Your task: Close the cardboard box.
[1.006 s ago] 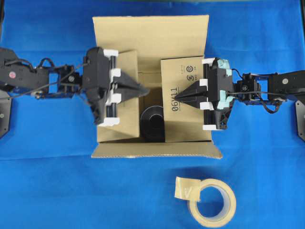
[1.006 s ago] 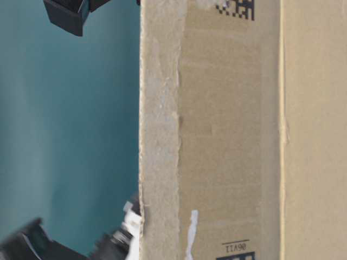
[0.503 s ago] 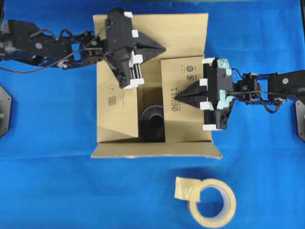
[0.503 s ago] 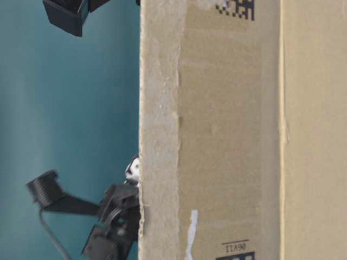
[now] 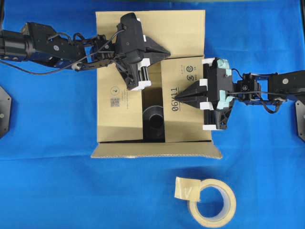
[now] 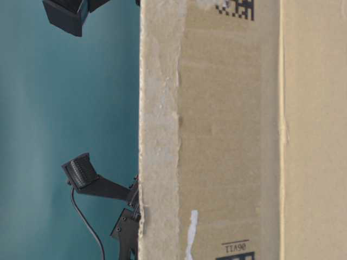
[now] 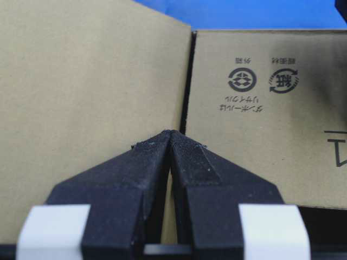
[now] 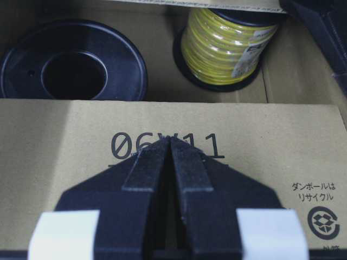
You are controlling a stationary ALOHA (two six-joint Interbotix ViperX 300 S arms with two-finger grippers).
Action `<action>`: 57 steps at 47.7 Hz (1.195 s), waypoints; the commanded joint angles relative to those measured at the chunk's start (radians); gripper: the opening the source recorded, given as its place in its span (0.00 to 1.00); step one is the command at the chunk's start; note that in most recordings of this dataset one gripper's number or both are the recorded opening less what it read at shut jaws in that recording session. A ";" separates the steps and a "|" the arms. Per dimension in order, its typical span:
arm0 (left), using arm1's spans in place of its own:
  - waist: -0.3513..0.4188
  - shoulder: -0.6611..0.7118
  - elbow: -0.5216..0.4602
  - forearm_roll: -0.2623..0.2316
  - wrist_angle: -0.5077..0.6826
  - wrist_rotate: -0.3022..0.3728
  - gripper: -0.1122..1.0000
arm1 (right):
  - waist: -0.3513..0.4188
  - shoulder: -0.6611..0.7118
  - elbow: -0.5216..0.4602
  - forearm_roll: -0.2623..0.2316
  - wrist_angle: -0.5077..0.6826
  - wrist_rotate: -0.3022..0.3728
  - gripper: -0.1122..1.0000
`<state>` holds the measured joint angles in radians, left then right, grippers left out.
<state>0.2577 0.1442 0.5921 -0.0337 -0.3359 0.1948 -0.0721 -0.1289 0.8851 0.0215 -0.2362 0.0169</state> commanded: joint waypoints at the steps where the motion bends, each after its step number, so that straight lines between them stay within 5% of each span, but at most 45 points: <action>1: -0.005 -0.006 -0.017 0.000 -0.005 -0.002 0.11 | -0.002 -0.017 -0.009 0.002 -0.006 0.000 0.10; 14: -0.005 0.005 -0.014 -0.002 -0.005 -0.002 0.11 | -0.002 -0.038 -0.015 0.002 0.000 0.002 0.10; 32: -0.005 0.005 -0.008 -0.002 -0.005 -0.006 0.11 | 0.052 -0.244 -0.009 0.002 0.031 0.003 0.10; 57: -0.005 0.005 0.006 -0.002 -0.003 -0.015 0.11 | 0.403 -0.397 0.031 -0.002 0.015 0.037 0.10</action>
<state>0.2516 0.1595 0.6013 -0.0337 -0.3375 0.1810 0.2853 -0.5246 0.9235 0.0215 -0.2178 0.0537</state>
